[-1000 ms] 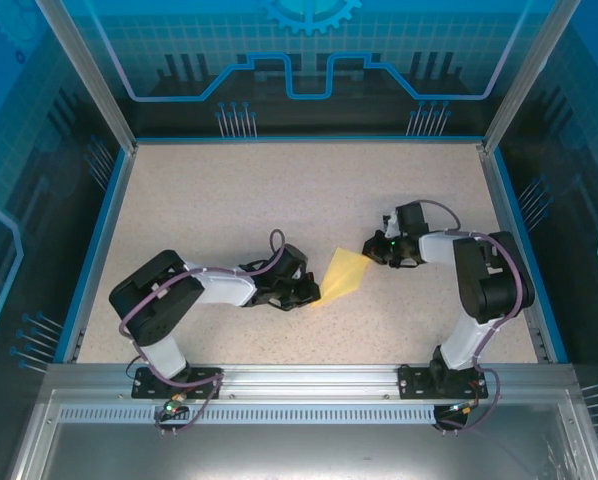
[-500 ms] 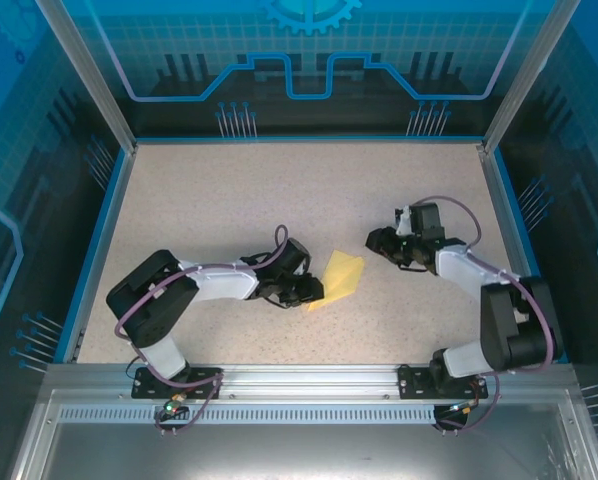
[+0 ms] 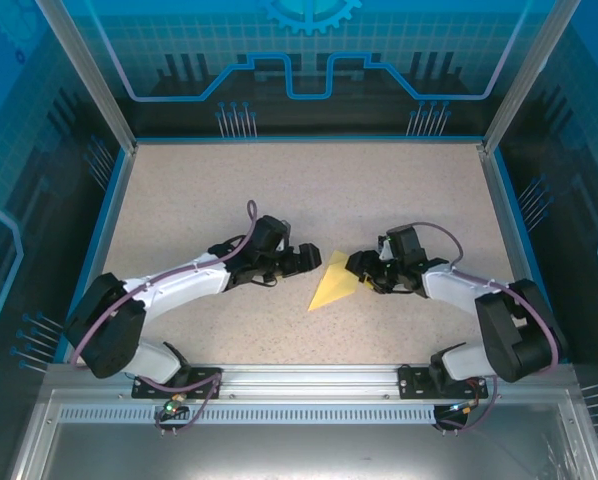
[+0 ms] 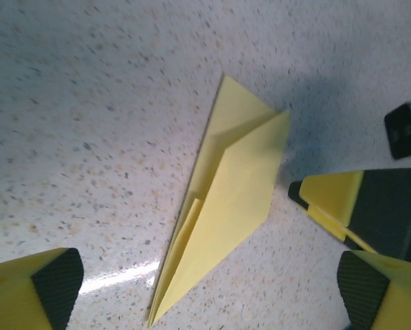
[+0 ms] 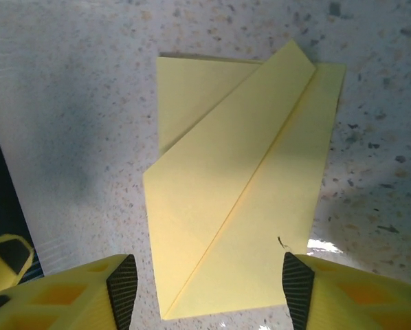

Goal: Fold a paper plane with a square sheet of paper (pick it up from the middle)
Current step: Pick up the paper from the center of the table.

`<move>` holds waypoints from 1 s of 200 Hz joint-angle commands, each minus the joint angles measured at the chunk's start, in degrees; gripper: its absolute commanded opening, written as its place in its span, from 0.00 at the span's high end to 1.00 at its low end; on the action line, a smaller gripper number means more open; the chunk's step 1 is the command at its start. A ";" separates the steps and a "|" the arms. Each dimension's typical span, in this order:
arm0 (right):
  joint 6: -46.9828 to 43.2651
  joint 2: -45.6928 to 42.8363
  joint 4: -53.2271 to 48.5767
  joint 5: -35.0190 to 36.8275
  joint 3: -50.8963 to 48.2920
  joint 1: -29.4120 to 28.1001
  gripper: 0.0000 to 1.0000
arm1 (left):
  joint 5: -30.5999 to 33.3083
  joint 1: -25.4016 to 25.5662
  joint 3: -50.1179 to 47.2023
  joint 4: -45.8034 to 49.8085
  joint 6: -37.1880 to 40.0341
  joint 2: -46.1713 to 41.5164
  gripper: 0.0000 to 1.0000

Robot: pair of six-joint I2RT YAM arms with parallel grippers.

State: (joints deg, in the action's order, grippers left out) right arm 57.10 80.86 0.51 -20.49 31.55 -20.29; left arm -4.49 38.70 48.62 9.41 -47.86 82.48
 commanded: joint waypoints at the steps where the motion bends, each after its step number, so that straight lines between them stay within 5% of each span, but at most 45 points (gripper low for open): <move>1: 4.77 2.02 -0.22 4.28 3.12 -1.91 0.40 | 0.86 -1.05 -0.86 3.44 -0.62 -0.99 0.01; 48: 4.34 5.33 -0.90 4.72 5.96 -2.17 0.41 | -16.39 -1.17 0.88 -8.46 -1.78 6.64 0.14; 90: 4.35 5.71 -1.25 5.10 6.29 -2.16 0.40 | -22.12 -0.13 4.12 -15.46 -5.38 14.94 0.30; 145: 3.99 5.45 -2.35 5.85 6.24 -2.17 0.39 | -21.82 1.07 7.89 -14.73 -6.41 22.25 0.54; 200: 2.85 6.28 -2.89 5.81 6.75 -2.17 0.39 | -17.16 1.04 7.92 -10.56 -5.42 24.31 0.60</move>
State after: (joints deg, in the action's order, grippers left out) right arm 60.82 86.00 -0.86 -15.35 36.86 -21.78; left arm -24.14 39.55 55.79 -3.86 -54.04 106.17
